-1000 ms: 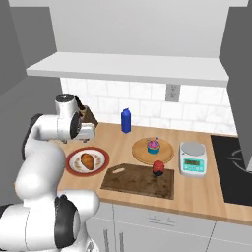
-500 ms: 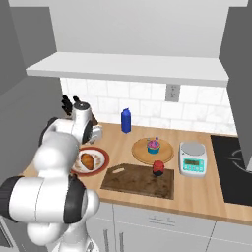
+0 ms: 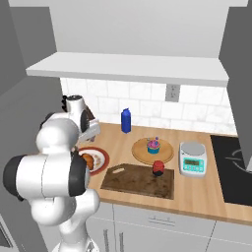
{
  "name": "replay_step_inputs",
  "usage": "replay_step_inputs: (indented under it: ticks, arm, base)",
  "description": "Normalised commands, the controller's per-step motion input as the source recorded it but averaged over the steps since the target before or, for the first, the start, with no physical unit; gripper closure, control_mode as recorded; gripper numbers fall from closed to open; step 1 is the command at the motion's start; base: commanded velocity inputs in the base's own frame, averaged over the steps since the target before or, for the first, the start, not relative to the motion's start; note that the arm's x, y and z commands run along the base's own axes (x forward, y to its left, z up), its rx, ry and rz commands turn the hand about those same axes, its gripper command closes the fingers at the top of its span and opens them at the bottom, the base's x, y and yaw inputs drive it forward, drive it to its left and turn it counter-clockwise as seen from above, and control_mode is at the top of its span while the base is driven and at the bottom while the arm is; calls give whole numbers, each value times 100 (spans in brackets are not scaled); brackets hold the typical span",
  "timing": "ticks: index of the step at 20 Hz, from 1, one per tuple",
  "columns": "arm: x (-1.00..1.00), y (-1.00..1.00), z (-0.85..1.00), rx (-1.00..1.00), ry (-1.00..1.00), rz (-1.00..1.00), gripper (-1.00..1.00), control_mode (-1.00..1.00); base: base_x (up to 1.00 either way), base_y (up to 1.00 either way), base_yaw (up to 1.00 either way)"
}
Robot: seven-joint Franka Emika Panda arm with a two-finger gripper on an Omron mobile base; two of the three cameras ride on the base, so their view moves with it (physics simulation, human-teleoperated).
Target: From the different types of pastries on the counter, select a croissant and place it on the cutting board. Then retrieve a jar of jam from the cabinet and place it alongside the croissant on the cutting board.
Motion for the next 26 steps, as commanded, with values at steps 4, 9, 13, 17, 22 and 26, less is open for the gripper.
replay_step_inputs:
  ticks: [4, 9, 13, 17, 22, 26]
  arm:
    - [-19, -9, -5, -14, 6, 10, -100, -100]
    - [-54, -2, -39, 0, 8, 0, -100, -100]
    - [-30, -16, -33, 2, 5, 4, -100, -100]
    - [-2, -23, -21, 7, 3, 9, -100, -100]
    - [41, 0, 0, 9, 1, 16, -100, -100]
    - [54, 0, -1, 9, 7, 19, -100, -100]
  base:
    - [0, 0, 0]
    - [0, 0, 0]
    - [0, 0, 0]
    - [0, 0, 0]
    - [0, 0, 0]
    - [0, 0, 0]
